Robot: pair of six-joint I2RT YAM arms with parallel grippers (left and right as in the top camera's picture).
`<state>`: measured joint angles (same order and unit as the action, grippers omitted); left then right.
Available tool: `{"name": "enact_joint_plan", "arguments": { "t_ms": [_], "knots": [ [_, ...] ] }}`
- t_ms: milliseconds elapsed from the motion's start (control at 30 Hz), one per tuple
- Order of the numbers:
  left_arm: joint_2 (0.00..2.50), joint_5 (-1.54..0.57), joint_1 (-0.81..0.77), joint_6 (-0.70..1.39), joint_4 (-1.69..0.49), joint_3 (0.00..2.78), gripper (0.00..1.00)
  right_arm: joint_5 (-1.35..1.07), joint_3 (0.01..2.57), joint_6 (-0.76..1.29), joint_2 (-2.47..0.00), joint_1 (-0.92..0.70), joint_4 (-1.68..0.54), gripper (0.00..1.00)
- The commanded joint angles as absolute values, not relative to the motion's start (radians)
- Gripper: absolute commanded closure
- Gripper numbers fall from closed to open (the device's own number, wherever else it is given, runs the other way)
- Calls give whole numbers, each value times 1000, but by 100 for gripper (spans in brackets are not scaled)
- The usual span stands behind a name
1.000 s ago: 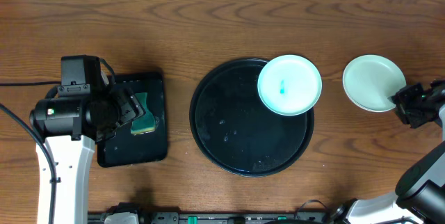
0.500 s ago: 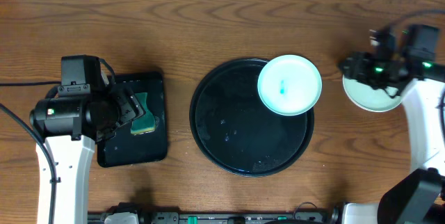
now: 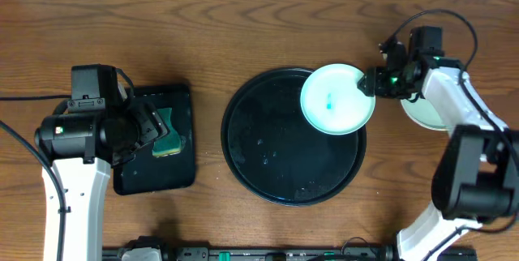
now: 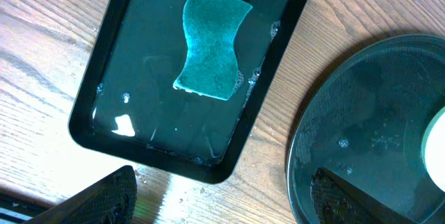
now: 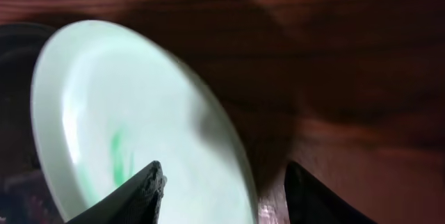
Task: Clean dirty plates on tray and stack at the side
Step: 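Move the right gripper to the remaining green plate and grip its rim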
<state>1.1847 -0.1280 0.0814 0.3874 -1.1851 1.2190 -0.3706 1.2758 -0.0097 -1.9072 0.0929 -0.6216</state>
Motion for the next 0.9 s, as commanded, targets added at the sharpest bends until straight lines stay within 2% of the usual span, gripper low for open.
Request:
{"name": "enact_joint_plan", "arguments": {
  "t_ms": [0,67,200,267,400,500,867],
  "knots": [
    [1189,-119,79,374,-1189,1212,19,-436,1279,-17,-1937,90,-591,51],
    [1189,-119,79,374,-1189,1212,20,-439,1279,5,-1943,90,-569,56],
    [1189,-119,79,374,-1189,1212,20,-437,1279,34,-1943,90,-542,82],
    [1189,-119,79,374,-1189,1212,20,-437,1279,51,-1943,90,-542,88],
    [1189,-119,79,374,-1188,1212,20,-439,1279,56,-1943,90,-559,91],
    [1189,-119,79,374,-1188,1212,20,-439,1279,73,-1943,90,-580,99],
    [1189,-118,79,374,-1188,1212,20,-498,1279,81,-1851,29,-718,99]
  ]
}}
